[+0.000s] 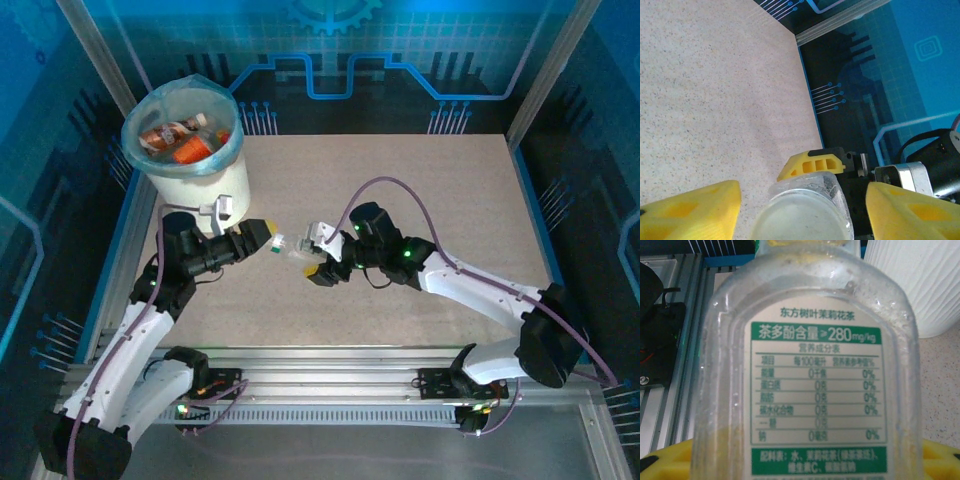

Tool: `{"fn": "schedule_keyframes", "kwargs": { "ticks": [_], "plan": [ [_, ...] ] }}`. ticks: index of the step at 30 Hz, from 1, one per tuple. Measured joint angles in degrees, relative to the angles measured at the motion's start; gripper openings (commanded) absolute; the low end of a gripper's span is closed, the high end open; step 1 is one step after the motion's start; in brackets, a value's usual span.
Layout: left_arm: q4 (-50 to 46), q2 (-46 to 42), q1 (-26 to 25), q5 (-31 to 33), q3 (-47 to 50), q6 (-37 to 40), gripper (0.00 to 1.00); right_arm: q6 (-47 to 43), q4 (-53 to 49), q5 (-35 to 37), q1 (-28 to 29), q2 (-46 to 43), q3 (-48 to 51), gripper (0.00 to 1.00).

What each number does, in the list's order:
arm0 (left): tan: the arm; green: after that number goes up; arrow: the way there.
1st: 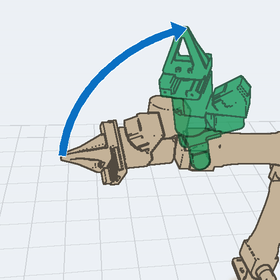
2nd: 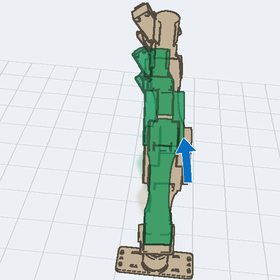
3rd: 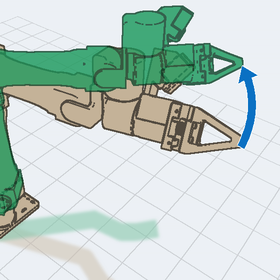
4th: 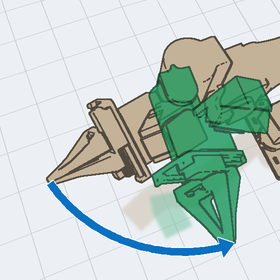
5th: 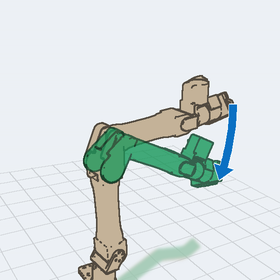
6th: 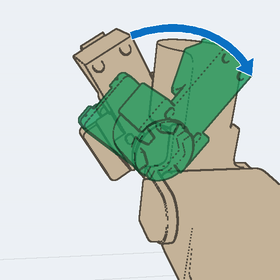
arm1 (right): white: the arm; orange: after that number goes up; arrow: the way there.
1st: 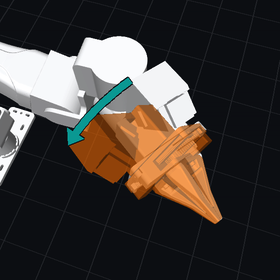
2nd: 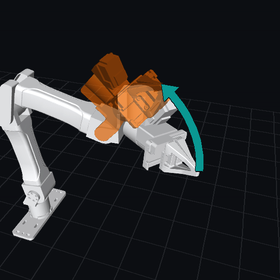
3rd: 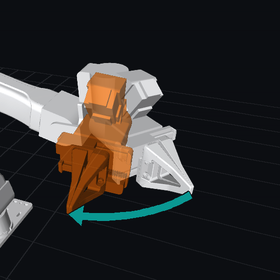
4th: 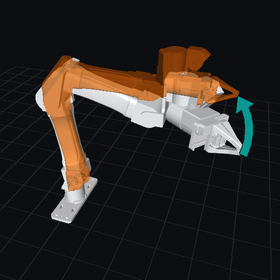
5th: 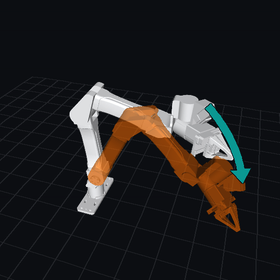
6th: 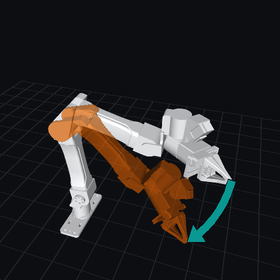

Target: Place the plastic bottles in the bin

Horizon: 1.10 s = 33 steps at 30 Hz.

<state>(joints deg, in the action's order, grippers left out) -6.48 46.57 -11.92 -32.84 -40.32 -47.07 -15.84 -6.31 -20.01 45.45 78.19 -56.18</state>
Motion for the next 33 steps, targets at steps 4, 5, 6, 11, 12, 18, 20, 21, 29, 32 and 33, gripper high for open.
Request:
{"fn": "schedule_keyframes", "kwargs": {
  "ticks": [4,5,6,11,12,18,20,21,29,32,33],
  "plan": [
    [1.6,0.7,-0.1,-0.1,0.6,-1.1,0.58,0.0,0.5,0.1,0.0,0.2,0.3,0.60],
    [1.9,1.1,-0.1,-0.1,0.6,-1.2,0.58,0.0,0.6,0.1,0.0,0.3,0.3,0.60],
    [2.0,1.6,-0.2,-0.3,0.6,-1.4,0.56,0.2,1.0,0.1,0.0,0.4,0.4,0.60],
    [2.1,2.6,-1.0,-0.7,0.9,-2.3,0.47,0.9,2.0,-0.1,0.0,1.1,1.0,0.62],
    [2.1,2.6,-1.0,-0.6,1.1,-2.4,0.44,1.1,2.2,-0.1,0.0,1.2,1.0,0.63],
    [2.0,0.8,-1.8,1.0,1.2,-2.6,0.09,3.0,2.4,2.3,0.0,1.7,1.0,1.00],
    [1.1,-0.7,-2.0,3.0,0.8,-2.5,0.01,4.1,2.3,4.3,0.0,1.7,1.0,1.00],
    [0.0,-1.3,-2.0,4.7,-0.1,-2.2,0.00,5.1,2.3,5.8,0.0,1.7,0.8,1.00],
    [-10.8,2.4,-0.1,21.4,-23.1,6.9,0.00,10.0,1.0,13.9,0.0,1.5,-3.0,1.00],
    [-11.2,7.0,4.0,23.7,-33.0,9.8,0.00,10.6,-0.6,14.6,0.0,1.4,-4.9,1.00],
    [-11.2,8.8,6.2,23.9,-36.1,10.2,0.00,10.8,-1.0,14.6,0.0,1.4,-5.7,1.00]
  ]
}}
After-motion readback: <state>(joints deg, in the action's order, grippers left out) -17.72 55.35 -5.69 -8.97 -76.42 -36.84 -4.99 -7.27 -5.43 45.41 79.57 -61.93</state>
